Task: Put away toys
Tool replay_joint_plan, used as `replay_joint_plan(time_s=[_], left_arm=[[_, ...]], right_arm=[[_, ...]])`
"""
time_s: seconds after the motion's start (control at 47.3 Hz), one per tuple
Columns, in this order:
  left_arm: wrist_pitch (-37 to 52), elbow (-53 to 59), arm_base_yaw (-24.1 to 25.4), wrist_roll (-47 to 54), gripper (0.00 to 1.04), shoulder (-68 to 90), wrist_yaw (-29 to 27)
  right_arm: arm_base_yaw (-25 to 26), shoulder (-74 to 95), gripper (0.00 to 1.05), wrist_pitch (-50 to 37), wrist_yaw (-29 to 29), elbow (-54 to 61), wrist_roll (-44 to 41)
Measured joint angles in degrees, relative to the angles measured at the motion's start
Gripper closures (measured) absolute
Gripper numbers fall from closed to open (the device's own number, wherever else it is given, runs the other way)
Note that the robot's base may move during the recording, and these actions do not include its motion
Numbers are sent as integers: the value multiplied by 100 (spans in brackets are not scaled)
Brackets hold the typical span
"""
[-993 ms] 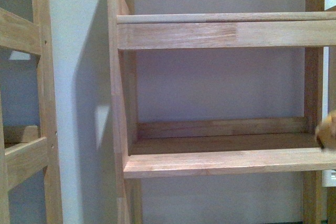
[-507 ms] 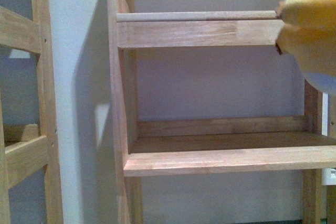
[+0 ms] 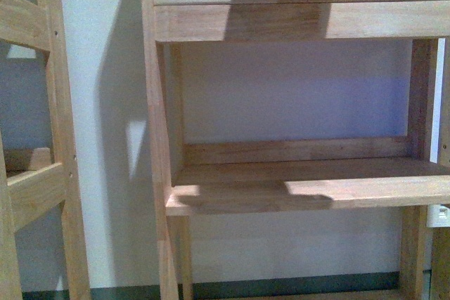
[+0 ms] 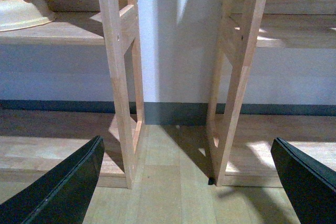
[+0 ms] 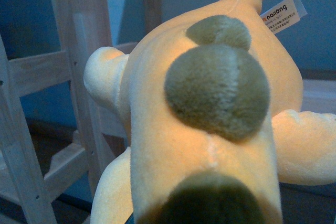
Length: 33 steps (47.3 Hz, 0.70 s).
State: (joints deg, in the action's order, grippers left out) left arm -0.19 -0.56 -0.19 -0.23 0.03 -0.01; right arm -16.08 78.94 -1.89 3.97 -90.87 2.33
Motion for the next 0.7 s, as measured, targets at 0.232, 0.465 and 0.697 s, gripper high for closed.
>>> replay_joint_plan(time_s=[0.232, 0.465, 0.697], left_arm=[[0, 0, 0, 0, 6, 0, 0], [0, 0, 0, 0, 6, 0, 0], [0, 0, 0, 0, 6, 0, 0]], right_arm=[[-365, 1276, 97, 640, -39, -1915, 66], [-525, 2481, 97, 1276, -96, -3650, 254], [-595, 3652, 97, 2140, -7, -5523, 378]])
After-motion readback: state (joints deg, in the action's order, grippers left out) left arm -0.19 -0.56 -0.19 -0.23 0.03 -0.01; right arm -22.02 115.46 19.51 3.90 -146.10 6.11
